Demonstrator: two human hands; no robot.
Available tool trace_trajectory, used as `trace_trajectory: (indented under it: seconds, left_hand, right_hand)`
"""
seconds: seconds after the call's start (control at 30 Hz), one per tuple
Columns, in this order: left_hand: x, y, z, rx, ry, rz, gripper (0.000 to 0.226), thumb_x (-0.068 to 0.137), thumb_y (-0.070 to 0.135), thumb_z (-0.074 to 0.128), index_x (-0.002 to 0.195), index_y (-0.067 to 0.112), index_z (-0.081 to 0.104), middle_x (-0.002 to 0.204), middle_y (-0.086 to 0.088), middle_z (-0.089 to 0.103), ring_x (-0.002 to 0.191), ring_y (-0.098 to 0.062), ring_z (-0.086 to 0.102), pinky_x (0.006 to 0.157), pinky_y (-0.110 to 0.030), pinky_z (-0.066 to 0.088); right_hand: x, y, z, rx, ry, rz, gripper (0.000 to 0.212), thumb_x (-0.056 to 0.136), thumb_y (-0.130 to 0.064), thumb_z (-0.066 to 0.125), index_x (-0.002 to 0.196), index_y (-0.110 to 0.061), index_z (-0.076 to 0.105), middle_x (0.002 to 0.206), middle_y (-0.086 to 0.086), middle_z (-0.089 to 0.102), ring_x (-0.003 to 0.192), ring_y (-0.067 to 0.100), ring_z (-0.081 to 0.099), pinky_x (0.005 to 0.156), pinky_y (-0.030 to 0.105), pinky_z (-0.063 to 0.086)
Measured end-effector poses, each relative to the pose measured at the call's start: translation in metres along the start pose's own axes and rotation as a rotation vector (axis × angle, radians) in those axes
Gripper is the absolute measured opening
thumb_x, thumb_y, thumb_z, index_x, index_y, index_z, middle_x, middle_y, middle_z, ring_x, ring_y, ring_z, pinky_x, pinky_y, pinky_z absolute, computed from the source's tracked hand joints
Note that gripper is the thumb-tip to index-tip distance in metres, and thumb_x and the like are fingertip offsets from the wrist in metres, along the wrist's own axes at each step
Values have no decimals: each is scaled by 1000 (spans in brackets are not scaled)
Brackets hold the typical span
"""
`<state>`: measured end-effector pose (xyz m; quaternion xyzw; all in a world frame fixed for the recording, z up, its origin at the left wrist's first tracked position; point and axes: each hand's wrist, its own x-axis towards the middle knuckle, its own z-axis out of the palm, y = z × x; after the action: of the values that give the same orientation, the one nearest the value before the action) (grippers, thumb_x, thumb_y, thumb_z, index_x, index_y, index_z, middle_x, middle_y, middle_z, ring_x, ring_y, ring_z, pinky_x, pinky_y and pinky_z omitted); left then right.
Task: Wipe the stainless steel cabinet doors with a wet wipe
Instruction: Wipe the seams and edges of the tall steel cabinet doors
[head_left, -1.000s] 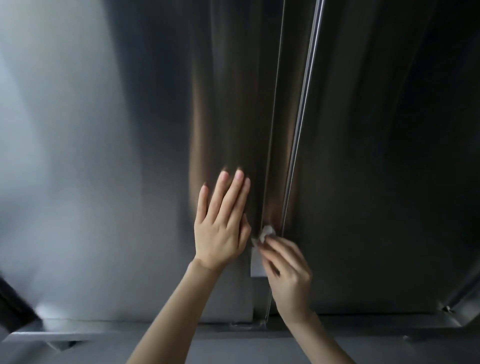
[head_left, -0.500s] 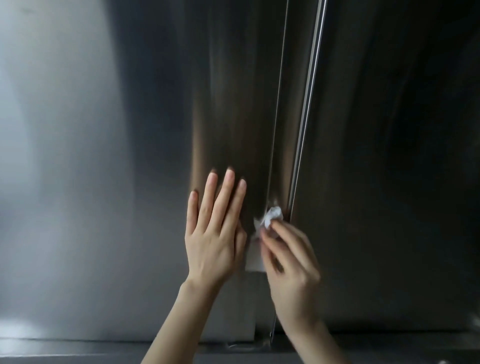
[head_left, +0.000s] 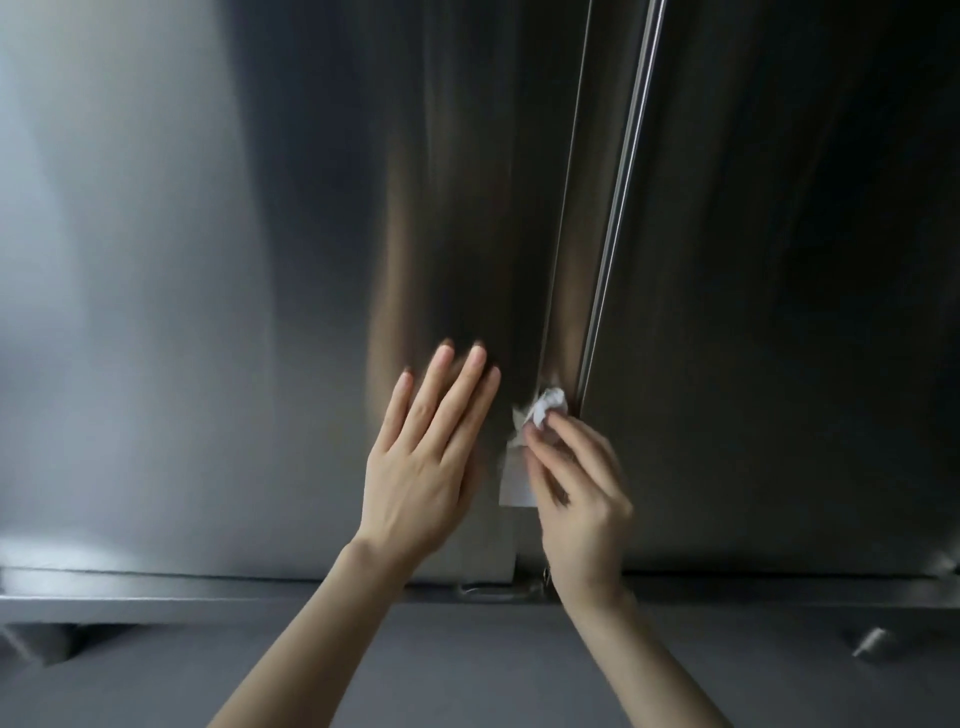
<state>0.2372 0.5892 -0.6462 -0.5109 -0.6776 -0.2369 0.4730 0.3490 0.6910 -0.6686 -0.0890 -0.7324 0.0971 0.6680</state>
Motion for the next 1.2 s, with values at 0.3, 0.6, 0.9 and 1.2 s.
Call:
trace_trajectory:
  seconds: [0.3,0.6,0.9,1.2]
  left_hand:
    - [-5,15,-1,-14,-23,-79,83,78,-3,67,150,9,27,158,-8,19,148,-27,9,122,-44,7]
    - [-37,25,7,-27,-129,-56,79,76,1,53,150,8,25,159,-6,20,151,-24,5,122,-44,11]
    - [-62,38,9,-67,-210,-51,75,75,1,40,148,6,30,159,-5,23,149,-26,12,118,-46,18]
    - [-67,37,-9,-67,-333,-73,71,75,6,37,146,2,39,158,-5,27,147,-23,20,118,-43,17]
  right_hand:
    - [-96,11,-18,-72,-271,81,29,93,-22,52,90,-6,76,95,6,69,92,11,61,88,24,50]
    - [-88,12,-15,-101,-229,104,10,75,-7,70,81,-3,75,90,6,71,89,11,61,88,19,48]
    - [-102,13,-23,-133,-339,104,9,70,0,79,77,-4,76,85,3,72,77,16,67,77,22,53]
    - [-13,20,-29,-200,-213,-268,11,86,0,66,93,5,72,100,11,70,96,20,67,88,31,53]
